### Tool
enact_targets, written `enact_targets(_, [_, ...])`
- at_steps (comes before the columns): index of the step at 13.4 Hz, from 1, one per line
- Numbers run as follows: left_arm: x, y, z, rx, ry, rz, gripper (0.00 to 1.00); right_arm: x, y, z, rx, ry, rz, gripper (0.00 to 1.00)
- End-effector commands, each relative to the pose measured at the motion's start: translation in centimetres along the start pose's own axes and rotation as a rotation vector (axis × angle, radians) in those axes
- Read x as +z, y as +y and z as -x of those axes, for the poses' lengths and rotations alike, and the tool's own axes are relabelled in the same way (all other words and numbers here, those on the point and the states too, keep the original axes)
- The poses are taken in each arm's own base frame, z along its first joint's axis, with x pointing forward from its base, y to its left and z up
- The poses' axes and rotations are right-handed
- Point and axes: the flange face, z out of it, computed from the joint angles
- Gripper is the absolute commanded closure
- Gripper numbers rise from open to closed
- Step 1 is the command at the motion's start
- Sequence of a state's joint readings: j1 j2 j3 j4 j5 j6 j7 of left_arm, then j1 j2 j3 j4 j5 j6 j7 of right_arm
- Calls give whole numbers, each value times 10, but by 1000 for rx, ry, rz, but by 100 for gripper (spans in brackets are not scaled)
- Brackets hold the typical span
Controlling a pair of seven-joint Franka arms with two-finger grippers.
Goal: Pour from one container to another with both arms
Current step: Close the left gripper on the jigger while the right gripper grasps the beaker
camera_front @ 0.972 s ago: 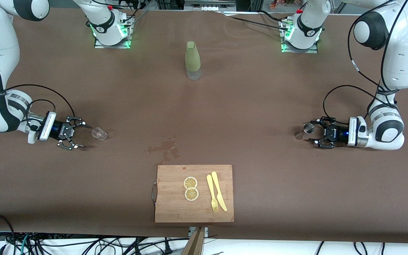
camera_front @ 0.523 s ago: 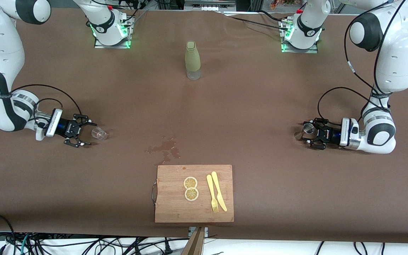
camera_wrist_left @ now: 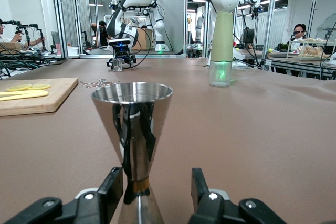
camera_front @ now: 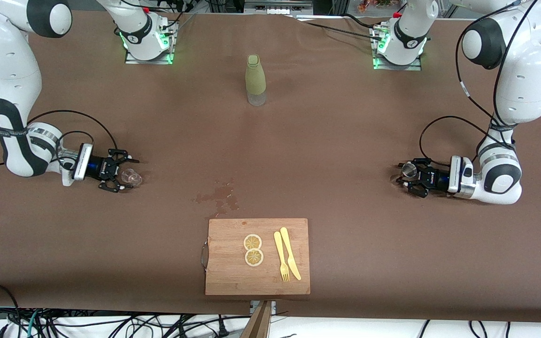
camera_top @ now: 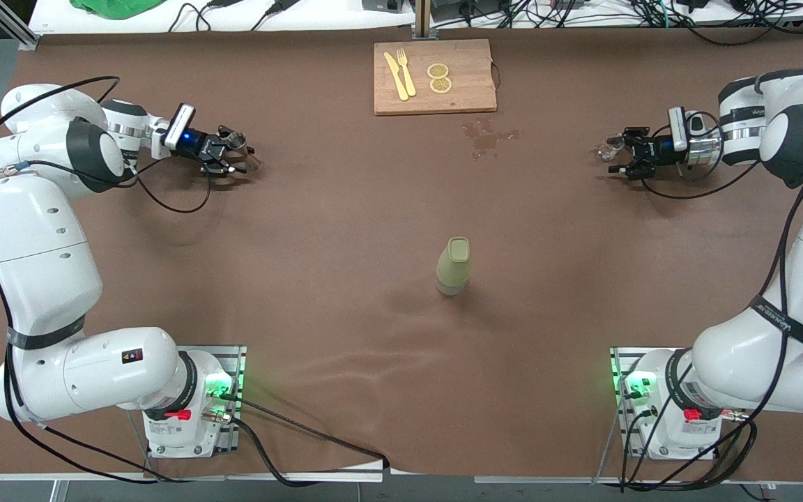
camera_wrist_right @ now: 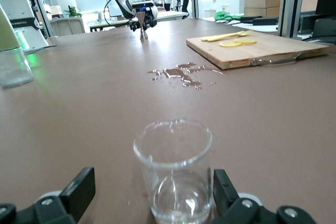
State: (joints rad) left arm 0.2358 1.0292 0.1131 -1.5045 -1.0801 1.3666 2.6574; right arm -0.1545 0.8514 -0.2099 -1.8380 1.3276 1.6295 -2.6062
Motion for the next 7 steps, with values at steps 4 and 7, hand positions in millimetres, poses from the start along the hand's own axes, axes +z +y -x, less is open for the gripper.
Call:
enact_targets(4, [1,-5,2,96,16,-18,67,20,-8,12,4,61,-21,0])
enact_targets(7, [1,-6,1,107,19,-25,86,25,-7,12,-18,80,-12,0])
